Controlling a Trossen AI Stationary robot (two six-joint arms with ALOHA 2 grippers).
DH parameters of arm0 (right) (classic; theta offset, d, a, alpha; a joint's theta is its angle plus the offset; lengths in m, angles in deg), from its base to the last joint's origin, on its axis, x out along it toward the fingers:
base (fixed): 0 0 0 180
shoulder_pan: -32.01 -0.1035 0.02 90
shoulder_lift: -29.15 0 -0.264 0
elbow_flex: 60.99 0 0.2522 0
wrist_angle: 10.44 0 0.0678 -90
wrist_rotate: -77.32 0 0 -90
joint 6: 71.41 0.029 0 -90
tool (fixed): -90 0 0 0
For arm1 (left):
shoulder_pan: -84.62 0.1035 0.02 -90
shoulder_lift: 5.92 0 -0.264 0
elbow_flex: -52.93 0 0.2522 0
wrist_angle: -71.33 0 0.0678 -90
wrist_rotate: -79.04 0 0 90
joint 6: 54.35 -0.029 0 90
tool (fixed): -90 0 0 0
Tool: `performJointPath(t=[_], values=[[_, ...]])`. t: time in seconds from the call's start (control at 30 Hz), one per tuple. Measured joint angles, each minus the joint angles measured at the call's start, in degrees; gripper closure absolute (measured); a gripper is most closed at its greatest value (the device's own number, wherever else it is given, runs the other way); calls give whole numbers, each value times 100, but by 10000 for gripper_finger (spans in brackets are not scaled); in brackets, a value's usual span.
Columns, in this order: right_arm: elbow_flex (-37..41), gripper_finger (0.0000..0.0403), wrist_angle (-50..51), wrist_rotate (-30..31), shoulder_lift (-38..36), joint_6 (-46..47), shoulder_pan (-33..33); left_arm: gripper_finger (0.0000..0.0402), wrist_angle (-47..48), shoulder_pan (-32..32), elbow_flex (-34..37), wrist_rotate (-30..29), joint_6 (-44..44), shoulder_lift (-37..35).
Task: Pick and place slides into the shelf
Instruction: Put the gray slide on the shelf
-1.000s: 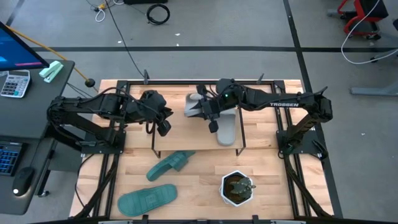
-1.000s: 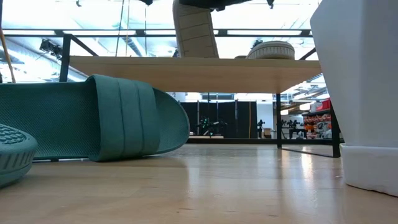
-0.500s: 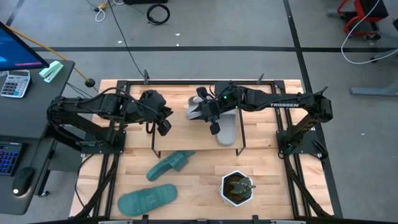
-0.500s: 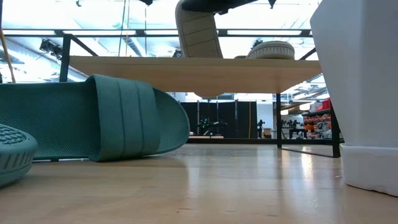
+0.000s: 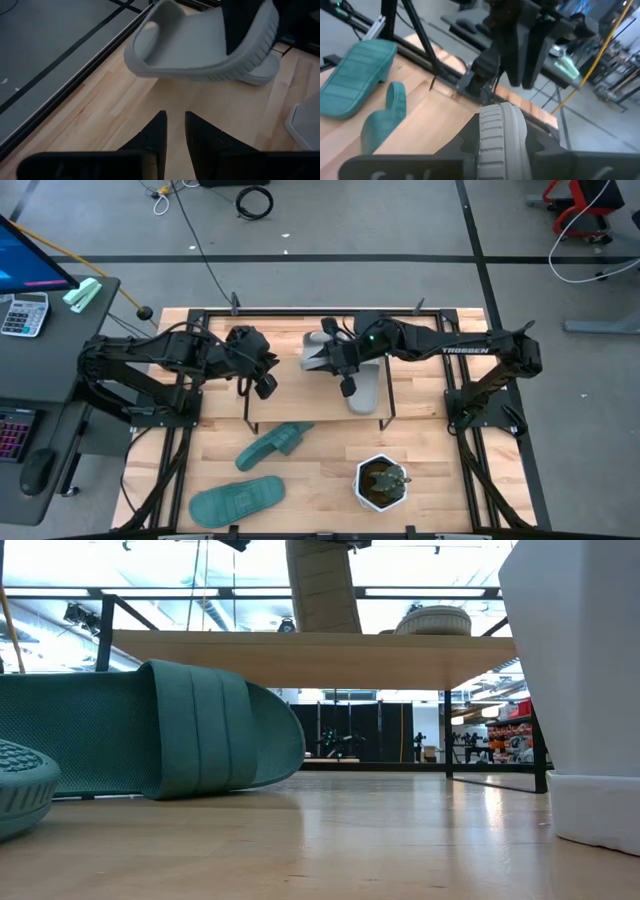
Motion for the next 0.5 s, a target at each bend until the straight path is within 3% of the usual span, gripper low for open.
performJointPath(t=[0.23,0.5], values=[[1417,336,-1510,432,-538,414,-47,333,68,0,0,2,146,-4],[1876,336,-1664,500,-1038,636,-30,328,56,46,0,4,109,-4]])
